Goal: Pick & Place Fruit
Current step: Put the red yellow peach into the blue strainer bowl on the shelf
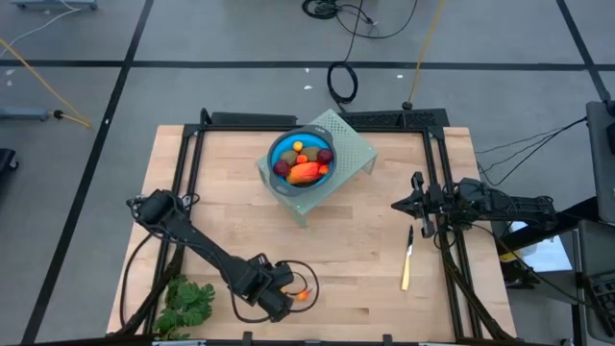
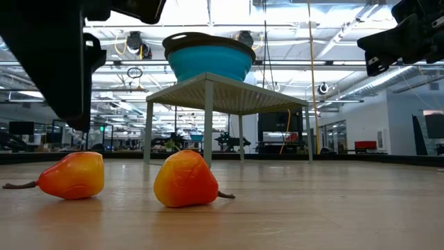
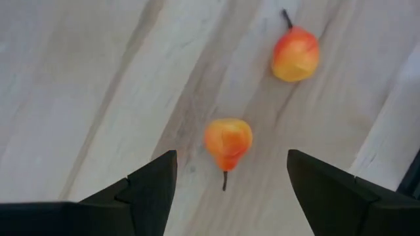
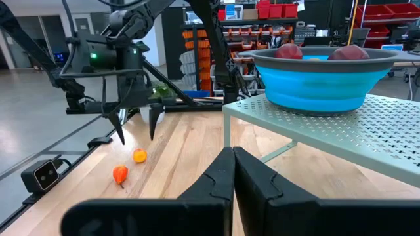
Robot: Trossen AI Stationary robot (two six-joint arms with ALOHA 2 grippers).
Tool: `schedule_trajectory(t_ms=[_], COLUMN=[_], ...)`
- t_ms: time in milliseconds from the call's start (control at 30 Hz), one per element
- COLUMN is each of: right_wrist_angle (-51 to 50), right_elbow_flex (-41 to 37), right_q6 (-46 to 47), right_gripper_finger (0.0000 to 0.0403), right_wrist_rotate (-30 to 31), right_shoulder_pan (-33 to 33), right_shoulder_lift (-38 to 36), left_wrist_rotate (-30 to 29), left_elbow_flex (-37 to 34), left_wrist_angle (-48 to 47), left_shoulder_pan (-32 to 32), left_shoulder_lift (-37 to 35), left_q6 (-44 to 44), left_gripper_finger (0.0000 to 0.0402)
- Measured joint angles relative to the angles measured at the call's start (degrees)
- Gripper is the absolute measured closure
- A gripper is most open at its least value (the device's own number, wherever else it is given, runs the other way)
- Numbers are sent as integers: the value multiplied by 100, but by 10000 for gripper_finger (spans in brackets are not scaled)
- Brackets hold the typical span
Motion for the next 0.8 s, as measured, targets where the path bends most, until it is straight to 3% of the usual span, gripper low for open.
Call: schedule_trajectory(t_ms=[300,800], right_wrist_angle=[0,0], right_elbow_flex=[1,1], right_q6=[-97,-107], right_gripper_finger=[403,403], right_wrist_rotate=[1,2], right_shoulder_pan=[1,1], right_shoulder_lift=[0,0], left_wrist_rotate=[-7,-205], left_elbow_flex=[-515,-672], left_wrist_angle=[1016,1124], left_shoulder_pan=[-24,2], left_shoulder_lift=[0,98], left_q6=[572,503], left_gripper_finger=[112,112])
